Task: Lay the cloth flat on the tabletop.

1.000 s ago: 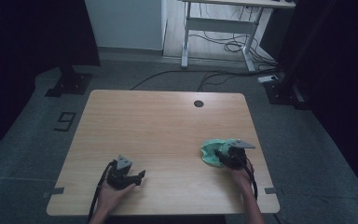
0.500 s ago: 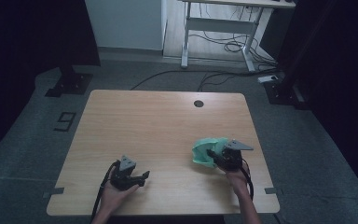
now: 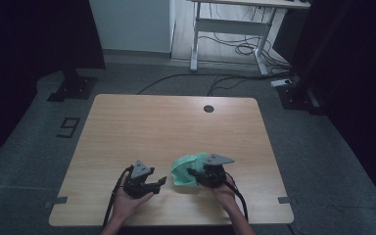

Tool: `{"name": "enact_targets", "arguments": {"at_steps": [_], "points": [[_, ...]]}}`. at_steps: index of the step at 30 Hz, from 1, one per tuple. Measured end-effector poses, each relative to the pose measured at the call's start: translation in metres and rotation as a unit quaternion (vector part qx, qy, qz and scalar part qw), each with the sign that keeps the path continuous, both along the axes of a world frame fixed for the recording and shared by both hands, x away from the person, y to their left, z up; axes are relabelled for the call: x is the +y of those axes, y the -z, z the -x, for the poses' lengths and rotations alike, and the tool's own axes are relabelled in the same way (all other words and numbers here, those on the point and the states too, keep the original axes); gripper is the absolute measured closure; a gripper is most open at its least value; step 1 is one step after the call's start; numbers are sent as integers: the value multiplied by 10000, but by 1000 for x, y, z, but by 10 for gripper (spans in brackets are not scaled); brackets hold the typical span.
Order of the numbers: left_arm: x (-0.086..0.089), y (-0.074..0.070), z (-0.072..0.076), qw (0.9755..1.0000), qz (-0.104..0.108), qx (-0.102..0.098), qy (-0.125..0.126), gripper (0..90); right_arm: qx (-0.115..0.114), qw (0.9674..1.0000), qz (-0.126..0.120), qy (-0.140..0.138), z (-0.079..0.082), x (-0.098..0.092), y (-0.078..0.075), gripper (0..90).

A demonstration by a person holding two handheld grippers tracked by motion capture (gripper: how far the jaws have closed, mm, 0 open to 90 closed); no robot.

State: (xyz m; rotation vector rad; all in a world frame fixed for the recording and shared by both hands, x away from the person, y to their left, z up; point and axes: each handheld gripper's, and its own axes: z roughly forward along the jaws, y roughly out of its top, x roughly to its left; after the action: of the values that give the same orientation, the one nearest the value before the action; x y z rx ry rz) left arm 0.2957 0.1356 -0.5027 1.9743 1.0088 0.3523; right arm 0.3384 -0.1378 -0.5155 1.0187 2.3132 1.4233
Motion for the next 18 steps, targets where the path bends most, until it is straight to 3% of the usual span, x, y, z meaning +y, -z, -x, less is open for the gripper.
{"name": "enact_targets", "arguments": {"at_steps": [5, 7, 9, 15, 16, 17, 18], "points": [[-1, 0, 0, 10000, -42, -38, -9, 362, 14, 9997, 87, -211, 3, 21, 4, 697], [1, 1, 0, 10000, -52, -15, -60, 356, -30, 9991, 406, -93, 0, 28, 12, 680], [4, 3, -1, 9999, -94, 10, -115, 356, -63, 9985, 539, 24, -3, 28, 17, 677], [6, 2, -2, 9998, -93, -1, -168, 358, -56, 9990, 438, 6, -10, 27, 23, 666], [6, 2, -2, 9998, -106, -14, -177, 361, -59, 9991, 425, -33, -10, 28, 23, 628], [6, 2, -2, 9998, -112, -17, -180, 373, -74, 9988, 460, -147, -9, 31, 23, 488], [7, 2, -2, 9998, -102, -10, -182, 373, -74, 9988, 460, -147, -9, 31, 23, 488]]}}
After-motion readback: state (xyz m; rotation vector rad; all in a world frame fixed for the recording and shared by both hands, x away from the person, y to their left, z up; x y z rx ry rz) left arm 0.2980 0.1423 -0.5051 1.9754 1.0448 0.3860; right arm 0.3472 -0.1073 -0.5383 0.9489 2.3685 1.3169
